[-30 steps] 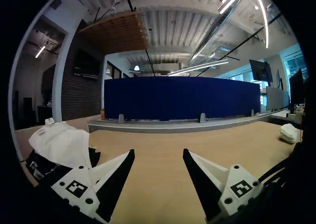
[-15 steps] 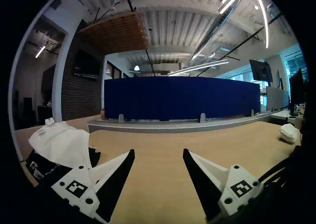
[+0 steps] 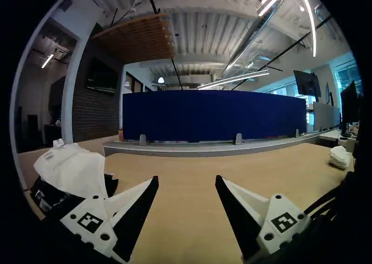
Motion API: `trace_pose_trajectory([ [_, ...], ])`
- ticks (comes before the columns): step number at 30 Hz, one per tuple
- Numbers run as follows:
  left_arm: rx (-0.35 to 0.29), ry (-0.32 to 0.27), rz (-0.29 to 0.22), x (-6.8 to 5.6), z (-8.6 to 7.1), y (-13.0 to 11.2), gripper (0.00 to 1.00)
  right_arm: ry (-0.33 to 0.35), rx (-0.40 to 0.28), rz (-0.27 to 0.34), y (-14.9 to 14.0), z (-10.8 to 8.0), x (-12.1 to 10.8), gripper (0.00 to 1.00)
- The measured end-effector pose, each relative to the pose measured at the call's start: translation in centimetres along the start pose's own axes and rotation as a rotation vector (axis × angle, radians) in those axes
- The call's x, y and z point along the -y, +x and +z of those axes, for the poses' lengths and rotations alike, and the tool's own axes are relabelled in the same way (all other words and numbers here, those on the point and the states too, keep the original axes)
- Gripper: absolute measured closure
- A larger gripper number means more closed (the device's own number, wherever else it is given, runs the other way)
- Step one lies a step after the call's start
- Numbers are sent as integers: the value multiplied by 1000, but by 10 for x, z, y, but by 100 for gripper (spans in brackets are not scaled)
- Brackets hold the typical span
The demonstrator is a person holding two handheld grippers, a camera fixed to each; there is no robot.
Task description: Fold towel
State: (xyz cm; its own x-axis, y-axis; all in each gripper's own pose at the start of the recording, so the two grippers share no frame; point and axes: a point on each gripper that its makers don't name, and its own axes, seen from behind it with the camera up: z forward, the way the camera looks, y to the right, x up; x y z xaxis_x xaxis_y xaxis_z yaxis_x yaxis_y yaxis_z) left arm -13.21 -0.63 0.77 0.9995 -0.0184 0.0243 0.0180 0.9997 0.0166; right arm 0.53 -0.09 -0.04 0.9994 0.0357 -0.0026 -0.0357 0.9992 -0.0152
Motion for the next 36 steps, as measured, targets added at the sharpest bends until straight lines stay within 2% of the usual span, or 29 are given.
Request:
trace_pose_trajectory([
  [5, 0, 0, 0, 0, 0, 0, 10, -9, 1, -33, -5, 1, 2, 0],
  [36, 1, 1, 1, 0, 2, -1, 10, -3, 2, -36, -5, 2, 1, 0],
])
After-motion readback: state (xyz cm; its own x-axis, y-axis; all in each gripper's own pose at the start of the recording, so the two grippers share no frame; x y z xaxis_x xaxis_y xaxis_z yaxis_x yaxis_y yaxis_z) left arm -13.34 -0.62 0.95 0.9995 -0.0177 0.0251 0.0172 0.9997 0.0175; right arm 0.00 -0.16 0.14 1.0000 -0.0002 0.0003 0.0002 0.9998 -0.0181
